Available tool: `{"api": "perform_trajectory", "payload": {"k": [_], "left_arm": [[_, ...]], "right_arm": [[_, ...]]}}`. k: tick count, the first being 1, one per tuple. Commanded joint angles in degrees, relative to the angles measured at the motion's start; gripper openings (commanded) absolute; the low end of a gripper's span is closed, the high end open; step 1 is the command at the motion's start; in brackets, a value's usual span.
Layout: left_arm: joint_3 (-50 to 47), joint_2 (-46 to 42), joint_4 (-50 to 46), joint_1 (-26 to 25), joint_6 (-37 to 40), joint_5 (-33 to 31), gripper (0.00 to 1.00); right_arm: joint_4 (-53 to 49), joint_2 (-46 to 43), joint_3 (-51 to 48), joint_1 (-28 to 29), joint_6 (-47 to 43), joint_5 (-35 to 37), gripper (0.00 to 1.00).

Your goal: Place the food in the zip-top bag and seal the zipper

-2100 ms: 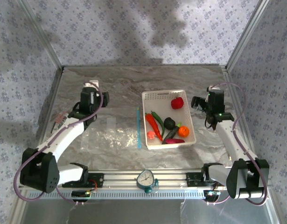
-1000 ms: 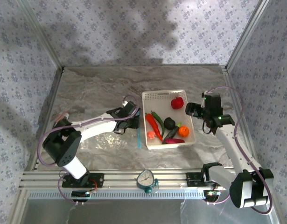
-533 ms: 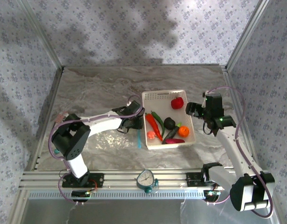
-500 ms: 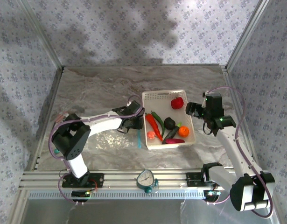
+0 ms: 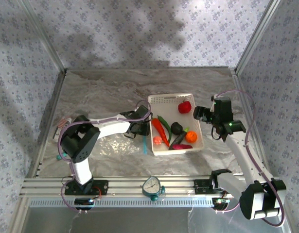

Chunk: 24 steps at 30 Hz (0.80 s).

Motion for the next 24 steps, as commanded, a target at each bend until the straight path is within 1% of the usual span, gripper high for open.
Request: {"api": "perform_trajectory", "payload": {"k": [1, 6, 10, 13, 14, 16, 24], "left_arm": [[2.8, 1.0, -2.4, -0.3, 0.9, 1.2, 0.53], [3.2, 0.5, -3.3, -0.2, 1.1, 1.3, 0.37], [3.2, 0.3, -3.5, -0.2, 1.6, 1.6, 0.28], [3.3, 0.6, -3.6, -0.1, 2.0, 1.8, 0.16], [3.3, 0.6, -3.6, 0.0, 2.1, 1.9, 0.10], [3.1, 0.4, -3.3, 0.3, 2.3, 2.3, 0.00], [1.5, -2.3, -2.6, 2.4, 3.4, 4.3, 0.00]], "right_arm": [[-0.3, -0.9, 0.4, 0.5, 1.2, -0.7, 0.92], [-0.1, -1.0, 0.2, 0.4, 1.2, -0.7, 0.92], [0.1, -0.9, 0.3, 0.5, 1.3, -0.7, 0.92], [0.0, -0.9, 0.2, 0.5, 1.3, -0.6, 0.92], [-0.1, -1.0, 0.2, 0.5, 1.3, -0.6, 0.92], [-0.2, -1.0, 0.3, 0.5, 1.2, -0.5, 0.92], [-0.8, -1.6, 0.5, 0.5, 0.9, -0.7, 0.92]]}}
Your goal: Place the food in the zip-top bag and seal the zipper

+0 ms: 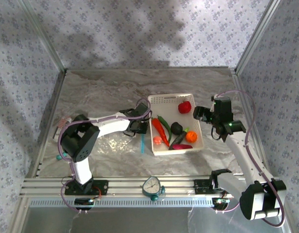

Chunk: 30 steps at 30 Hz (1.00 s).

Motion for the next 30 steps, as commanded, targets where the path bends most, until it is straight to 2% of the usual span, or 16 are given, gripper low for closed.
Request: {"api": "perform_trajectory", "payload": {"k": [1, 6, 11, 16, 22, 26, 30], "left_arm": [[-0.3, -3.1, -0.5, 1.0, 1.7, 2.0, 0.00], [1.4, -8.5, -3.1, 2.5, 3.3, 3.5, 0.00], [3.2, -14.6, -5.0, 5.6, 3.8, 7.2, 0.00], [3.7, -18.9, -4.9, 7.6, 3.3, 11.1, 0.00], [3.6, -20.9, -2.4, 8.3, 2.2, 14.2, 0.00], [3.4, -20.8, -1.1, 8.4, 1.7, 15.3, 0.00], [3.0, -21.0, 0.4, 8.7, 1.1, 16.4, 0.00]], "right_arm": [[-0.8, -1.5, 0.6, 0.3, 0.2, -1.1, 0.91], [-2.2, -1.4, 2.5, 1.6, -0.3, -6.2, 0.87], [-2.5, -0.9, 4.9, 5.9, 0.9, -13.9, 0.74], [5.1, 2.8, 4.9, 13.7, 6.9, -23.0, 0.55], [13.8, 12.7, 8.4, 24.0, 11.5, -24.2, 0.39], [17.2, 19.9, 12.3, 27.5, 13.2, -25.1, 0.39], [17.4, 25.4, 15.7, 28.7, 13.7, -24.3, 0.42]]}}
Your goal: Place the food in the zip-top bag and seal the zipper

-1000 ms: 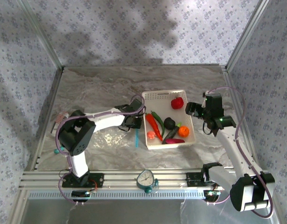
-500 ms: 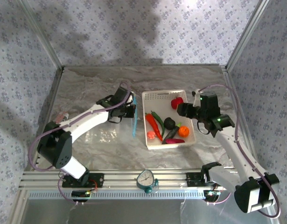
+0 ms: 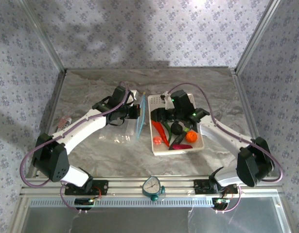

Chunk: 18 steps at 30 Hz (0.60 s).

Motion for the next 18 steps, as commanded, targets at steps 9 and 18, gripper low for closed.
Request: {"api": "perform_trajectory", "payload": {"k": [9, 18], "left_arm": [[-0.4, -1.4, 5.0, 1.9, -2.2, 5.5, 0.00], [-1.3, -1.2, 6.9, 2.6, -3.0, 7.5, 0.00]], "right_arm": [[4.7, 7.7, 5.0, 1.0, 3.7, -1.6, 0.41], [4.3, 11.0, 7.2, 1.9, 3.7, -1.7, 0.37]]}}
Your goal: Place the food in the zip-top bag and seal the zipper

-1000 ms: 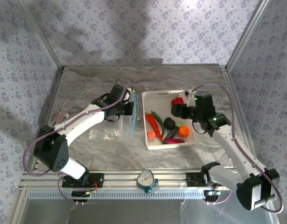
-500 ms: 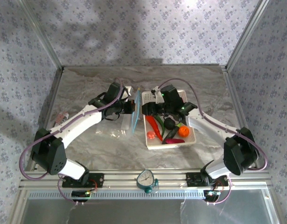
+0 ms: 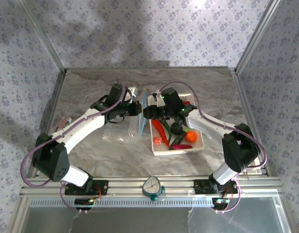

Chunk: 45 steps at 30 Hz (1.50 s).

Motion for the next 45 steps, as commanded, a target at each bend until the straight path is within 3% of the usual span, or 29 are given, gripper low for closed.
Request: {"api": "perform_trajectory", "payload": {"k": [1, 10, 15, 20, 25, 38, 40, 43, 45], "left_arm": [[-0.7, -1.2, 2.2, 0.5, -0.9, 2.1, 0.00], [-0.7, -2.1, -1.0, 1.8, 1.4, 0.4, 0.00], [-0.7, -1.4, -5.3, 1.8, 3.7, -3.8, 0.00], [-1.2, -0.5, -4.2, 1.8, 2.8, -2.3, 0.01], [-1.3, -1.8, -3.0, 1.8, 2.3, -1.3, 0.14], [-2.0, -3.4, -1.0, 2.0, 1.2, 2.2, 0.21], [-2.0, -3.5, -1.1, 2.1, 1.4, 2.4, 0.19], [-2.1, -3.4, -1.0, 2.3, 1.8, 3.0, 0.03], [-2.1, -3.5, -1.7, 2.5, 2.4, 2.3, 0.00]], "right_arm": [[-0.1, 1.4, 2.7, 0.4, 0.3, -0.5, 0.35], [-6.2, 3.2, 5.6, 0.8, -1.5, 5.8, 0.01], [-9.7, 2.0, 8.2, 3.0, -4.1, 11.0, 0.00], [-11.0, 3.1, 11.2, 5.2, -4.7, 11.3, 0.00], [-11.3, 4.5, 12.2, 5.7, -4.5, 11.2, 0.00], [-11.8, 5.1, 13.1, 5.4, -4.4, 11.8, 0.00], [-11.8, 4.9, 13.1, 5.4, -4.5, 11.7, 0.00], [-11.9, 4.5, 13.1, 5.4, -4.5, 11.9, 0.00], [-12.5, 4.4, 13.1, 5.2, -4.9, 12.6, 0.00]]}}
